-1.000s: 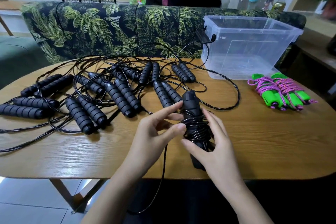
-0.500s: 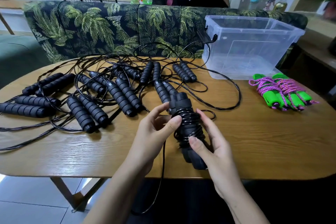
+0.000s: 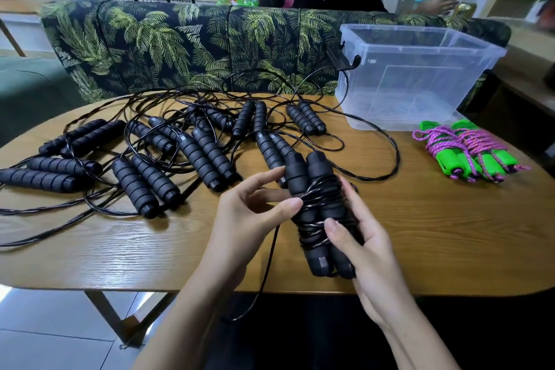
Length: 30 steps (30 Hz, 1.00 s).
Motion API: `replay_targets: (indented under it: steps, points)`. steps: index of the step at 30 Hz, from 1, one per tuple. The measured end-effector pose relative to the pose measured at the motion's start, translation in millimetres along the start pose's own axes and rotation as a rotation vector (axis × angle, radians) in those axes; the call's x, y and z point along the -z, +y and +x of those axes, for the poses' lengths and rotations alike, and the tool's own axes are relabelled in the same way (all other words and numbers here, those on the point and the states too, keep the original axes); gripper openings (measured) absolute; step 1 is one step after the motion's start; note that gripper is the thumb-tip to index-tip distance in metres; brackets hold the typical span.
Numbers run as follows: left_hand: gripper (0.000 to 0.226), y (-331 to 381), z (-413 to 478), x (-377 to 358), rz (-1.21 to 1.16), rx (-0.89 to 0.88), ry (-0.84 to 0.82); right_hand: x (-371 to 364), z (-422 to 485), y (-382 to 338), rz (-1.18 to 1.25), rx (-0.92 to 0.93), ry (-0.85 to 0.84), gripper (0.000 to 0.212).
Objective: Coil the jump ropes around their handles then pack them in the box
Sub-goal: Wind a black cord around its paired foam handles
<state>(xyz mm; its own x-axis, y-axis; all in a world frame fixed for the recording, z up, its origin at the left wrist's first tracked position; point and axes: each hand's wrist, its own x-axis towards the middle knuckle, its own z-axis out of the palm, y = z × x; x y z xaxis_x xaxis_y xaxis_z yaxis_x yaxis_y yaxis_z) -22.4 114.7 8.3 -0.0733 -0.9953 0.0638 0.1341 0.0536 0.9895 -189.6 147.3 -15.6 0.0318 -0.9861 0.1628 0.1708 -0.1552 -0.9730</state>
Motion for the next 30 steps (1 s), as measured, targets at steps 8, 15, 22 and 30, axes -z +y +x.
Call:
replay_targets:
  steps: [8, 15, 22, 30]
  points:
    - [0.054, -2, 2, -1, -0.042, -0.022, 0.052, 3, 5, -4, -0.075, -0.016, -0.033, 0.062]
    - [0.052, -3, -3, -11, 0.047, -0.126, 0.090, 0, 7, 9, -0.633, 0.282, 0.004, 0.071]
    - [0.065, -19, 0, -11, 0.396, -0.319, -0.007, -2, 12, 15, -0.975, 0.347, 0.199, 0.098]
    - [0.033, -38, 5, -4, 1.319, -1.041, 0.292, 12, 17, 13, -1.113, 0.249, 0.200, 0.104]
